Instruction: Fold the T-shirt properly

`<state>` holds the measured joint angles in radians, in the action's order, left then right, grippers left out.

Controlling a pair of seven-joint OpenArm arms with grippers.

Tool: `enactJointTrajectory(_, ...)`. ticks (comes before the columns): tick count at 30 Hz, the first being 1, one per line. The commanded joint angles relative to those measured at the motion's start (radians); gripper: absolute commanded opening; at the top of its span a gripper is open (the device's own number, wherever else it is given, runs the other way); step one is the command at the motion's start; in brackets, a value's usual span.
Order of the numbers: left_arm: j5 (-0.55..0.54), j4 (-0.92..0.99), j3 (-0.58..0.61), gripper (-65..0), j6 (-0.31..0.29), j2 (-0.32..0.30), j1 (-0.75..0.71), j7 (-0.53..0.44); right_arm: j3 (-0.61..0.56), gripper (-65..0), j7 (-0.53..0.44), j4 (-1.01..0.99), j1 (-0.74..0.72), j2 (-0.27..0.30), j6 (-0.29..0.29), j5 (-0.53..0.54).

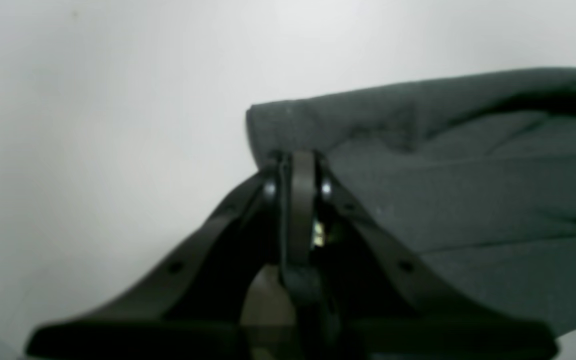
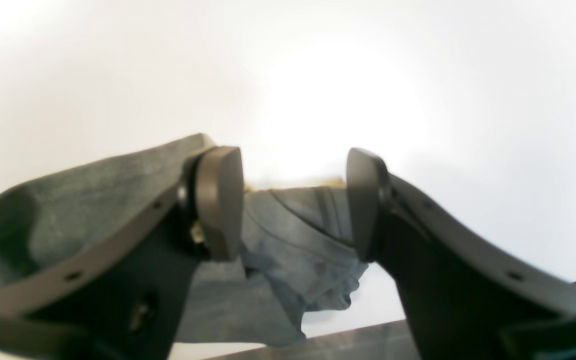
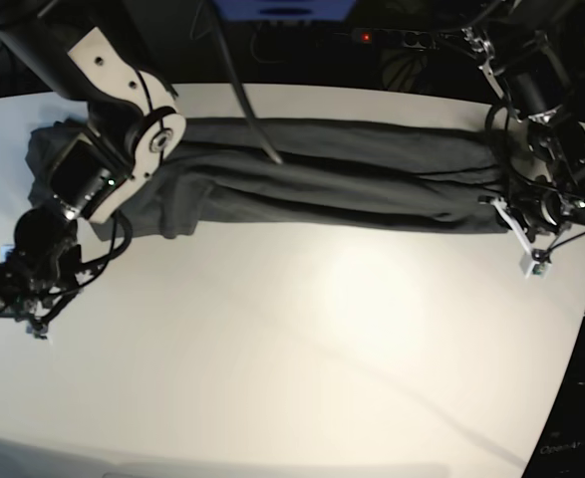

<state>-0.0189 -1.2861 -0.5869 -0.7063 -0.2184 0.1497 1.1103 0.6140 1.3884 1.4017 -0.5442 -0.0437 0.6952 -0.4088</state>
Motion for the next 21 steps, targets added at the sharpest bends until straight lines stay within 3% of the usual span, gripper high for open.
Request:
enactJointTrajectory(1,0.047,-0.002,-0.003,-62.7,0.008,-0.009,-0.003,0.041,-0.004,-34.5,0.008,-0.012,-0.035,0.008,0.003,0.008)
enactJointTrajectory(14,0.044,0.000,-0.003,-62.8,0.008,-0.009,0.001,0.041,0.085,-34.2,0.008,-0.187,-0.058,0.023,0.003,0.012)
enactJointTrajectory(21,0.044,-0.003,-0.003,-62.8,0.008,-0.008,0.004,0.047,0.085,-34.5,0.008,-0.189,-0.032,0.034,0.003,0.113)
